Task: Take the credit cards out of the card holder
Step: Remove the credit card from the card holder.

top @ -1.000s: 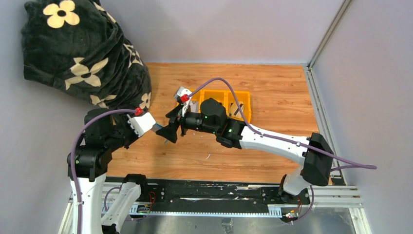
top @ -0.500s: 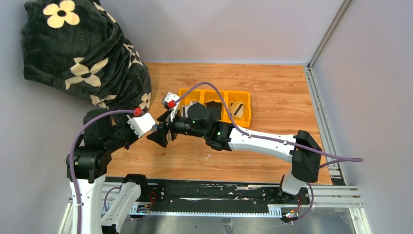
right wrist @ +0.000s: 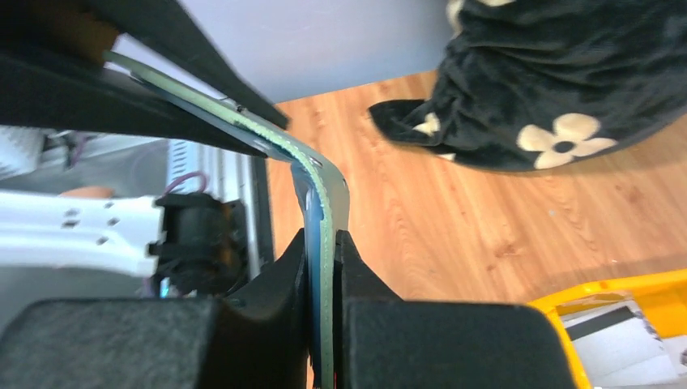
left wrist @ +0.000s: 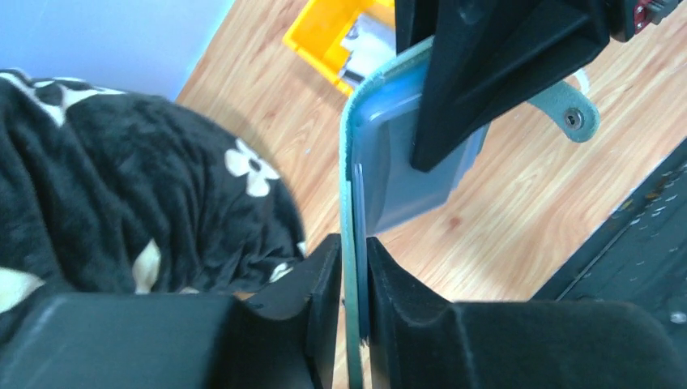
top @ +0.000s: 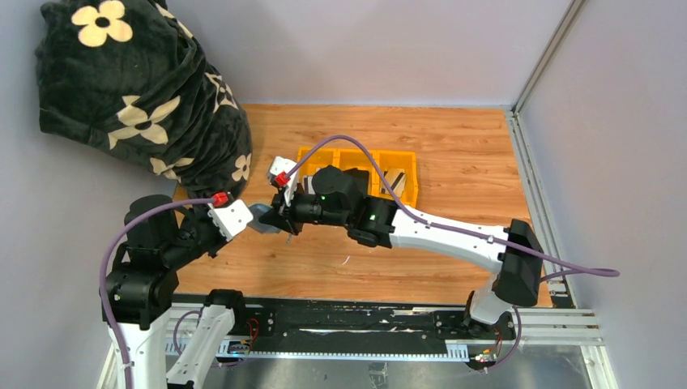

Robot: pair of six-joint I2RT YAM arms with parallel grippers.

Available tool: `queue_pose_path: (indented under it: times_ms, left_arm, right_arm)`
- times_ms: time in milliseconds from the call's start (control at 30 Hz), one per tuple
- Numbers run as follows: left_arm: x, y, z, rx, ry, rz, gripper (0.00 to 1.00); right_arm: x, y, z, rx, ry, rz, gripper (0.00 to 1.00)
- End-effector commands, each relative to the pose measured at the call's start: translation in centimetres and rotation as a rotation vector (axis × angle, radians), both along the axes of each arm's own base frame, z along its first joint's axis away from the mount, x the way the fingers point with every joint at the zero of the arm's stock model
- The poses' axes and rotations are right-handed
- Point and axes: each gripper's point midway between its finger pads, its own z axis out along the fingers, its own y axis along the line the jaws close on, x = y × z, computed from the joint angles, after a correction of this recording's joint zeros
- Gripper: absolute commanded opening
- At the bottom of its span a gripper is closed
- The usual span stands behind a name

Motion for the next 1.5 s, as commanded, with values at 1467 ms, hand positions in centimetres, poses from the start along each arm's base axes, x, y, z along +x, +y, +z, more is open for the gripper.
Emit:
queue_pose_path:
  times_ms: [1467]
  left_arm:
    - [-11.0,-11.6,12.4,-0.824,0.55,-0.466,0.07]
  right_arm:
    - [-14.2,-13.0,10.7,0.075,0.089,0.611,0.0]
